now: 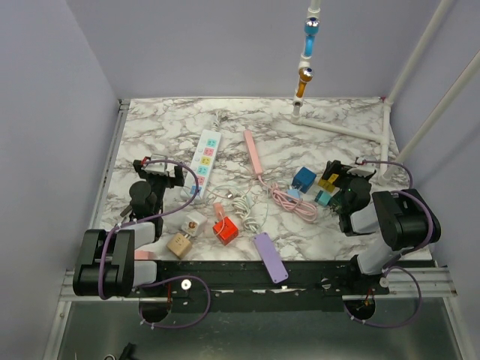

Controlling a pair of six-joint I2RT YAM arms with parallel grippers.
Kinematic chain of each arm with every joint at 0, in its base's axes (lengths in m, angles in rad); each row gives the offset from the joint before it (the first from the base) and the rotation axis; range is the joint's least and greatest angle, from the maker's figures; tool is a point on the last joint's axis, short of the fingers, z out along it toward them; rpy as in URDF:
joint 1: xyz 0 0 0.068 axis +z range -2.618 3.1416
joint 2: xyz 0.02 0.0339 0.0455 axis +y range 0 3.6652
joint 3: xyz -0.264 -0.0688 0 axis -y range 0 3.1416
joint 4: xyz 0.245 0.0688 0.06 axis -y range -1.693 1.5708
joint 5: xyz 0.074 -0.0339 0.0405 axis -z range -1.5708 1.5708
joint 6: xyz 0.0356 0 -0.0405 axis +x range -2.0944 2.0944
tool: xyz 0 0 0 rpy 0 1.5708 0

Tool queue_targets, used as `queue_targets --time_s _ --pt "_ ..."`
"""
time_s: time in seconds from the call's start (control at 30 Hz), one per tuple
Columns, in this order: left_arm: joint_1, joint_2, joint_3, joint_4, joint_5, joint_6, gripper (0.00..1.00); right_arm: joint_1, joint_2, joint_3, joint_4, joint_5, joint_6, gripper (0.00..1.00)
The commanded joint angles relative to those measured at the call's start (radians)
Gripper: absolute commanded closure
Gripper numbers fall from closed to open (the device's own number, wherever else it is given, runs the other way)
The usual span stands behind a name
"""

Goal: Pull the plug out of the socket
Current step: Reset both arms

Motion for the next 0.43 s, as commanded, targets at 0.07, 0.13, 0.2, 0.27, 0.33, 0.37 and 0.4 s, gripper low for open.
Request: queue_targets --time_s 0.07,0.13,0.2,0.27,0.33,0.37,0.4 --pt "0.004 0.000 0.010 -0.009 -0.028 -0.019 0.02 0.003 0.001 -0.007 0.011 0.024 -0.011 0.00" --pt "0.004 0.002 0.012 -0.016 -0.033 -0.019 0.02 0.003 0.002 -0.007 0.011 0.024 -0.010 0.00" --pt "0.004 0.002 0.013 -0.016 -0.033 -0.020 0.01 0.003 0.001 -0.007 0.010 0.025 -0.010 0.00" --pt "0.004 0.002 0.014 -0.016 -0.033 -0.019 0.01 0.003 0.002 -0.007 0.009 0.024 -0.010 0.00" --pt "0.004 0.003 0.014 -0.017 -0.033 -0.020 0.01 0.003 0.002 -0.007 0.011 0.025 -0.010 0.00" --pt "0.004 0.003 0.016 -0.021 -0.034 -0.020 0.01 0.003 0.002 -0.007 0.011 0.024 -0.010 0.00" --pt "0.004 0.002 0.017 -0.022 -0.036 -0.019 0.01 0.003 0.002 -0.007 0.011 0.024 -0.010 0.00"
